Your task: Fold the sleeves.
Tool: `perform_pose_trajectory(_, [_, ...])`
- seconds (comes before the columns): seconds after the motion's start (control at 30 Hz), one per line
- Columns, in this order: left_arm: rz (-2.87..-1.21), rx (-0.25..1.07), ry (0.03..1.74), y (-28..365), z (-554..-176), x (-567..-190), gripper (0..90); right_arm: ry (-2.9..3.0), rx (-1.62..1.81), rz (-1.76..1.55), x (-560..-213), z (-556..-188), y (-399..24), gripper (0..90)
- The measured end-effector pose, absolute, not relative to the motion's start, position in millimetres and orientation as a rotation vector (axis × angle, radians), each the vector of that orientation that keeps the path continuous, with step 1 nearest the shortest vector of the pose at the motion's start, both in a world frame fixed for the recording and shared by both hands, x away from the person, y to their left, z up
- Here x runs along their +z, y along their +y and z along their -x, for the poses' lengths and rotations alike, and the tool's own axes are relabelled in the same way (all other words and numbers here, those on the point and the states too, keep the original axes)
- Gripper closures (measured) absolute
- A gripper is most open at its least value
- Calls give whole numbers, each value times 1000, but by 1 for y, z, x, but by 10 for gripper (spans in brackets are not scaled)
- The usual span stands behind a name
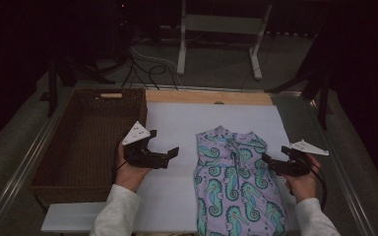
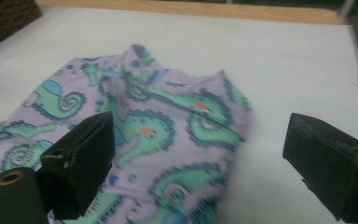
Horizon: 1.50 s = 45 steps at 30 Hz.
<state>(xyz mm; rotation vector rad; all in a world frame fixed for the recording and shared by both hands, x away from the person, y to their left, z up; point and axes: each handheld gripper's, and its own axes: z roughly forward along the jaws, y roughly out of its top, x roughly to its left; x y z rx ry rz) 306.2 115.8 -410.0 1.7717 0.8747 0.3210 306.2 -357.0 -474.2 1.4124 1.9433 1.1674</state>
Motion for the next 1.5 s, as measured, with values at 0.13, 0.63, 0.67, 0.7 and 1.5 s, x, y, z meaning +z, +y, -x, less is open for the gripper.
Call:
perform_pose_trajectory(0.13, [-1771, 321, 875, 116, -306, -410, 0, 1935, 1163, -1412, -476, -295, -361, 92])
perform_pose_trajectory(0.63, [-1766, 360, 890, 116, -305, -408, 0, 1864, 1185, -1337, -459, -236, -347, 83])
perform_pose_trajectory(0.67, [-1770, 368, 890, 115, -304, -407, 0, 1869, 1190, -1328, -458, -235, -344, 83])
perform_pose_trajectory(0.7, [-1774, 381, 893, 114, -304, -407, 0, 1869, 1189, -1326, -457, -234, -342, 83])
perform_pose_trajectory(1.5, [-1831, 409, 888, 42, -292, -432, 0, 1901, 1184, -1332, -464, -264, -316, 83])
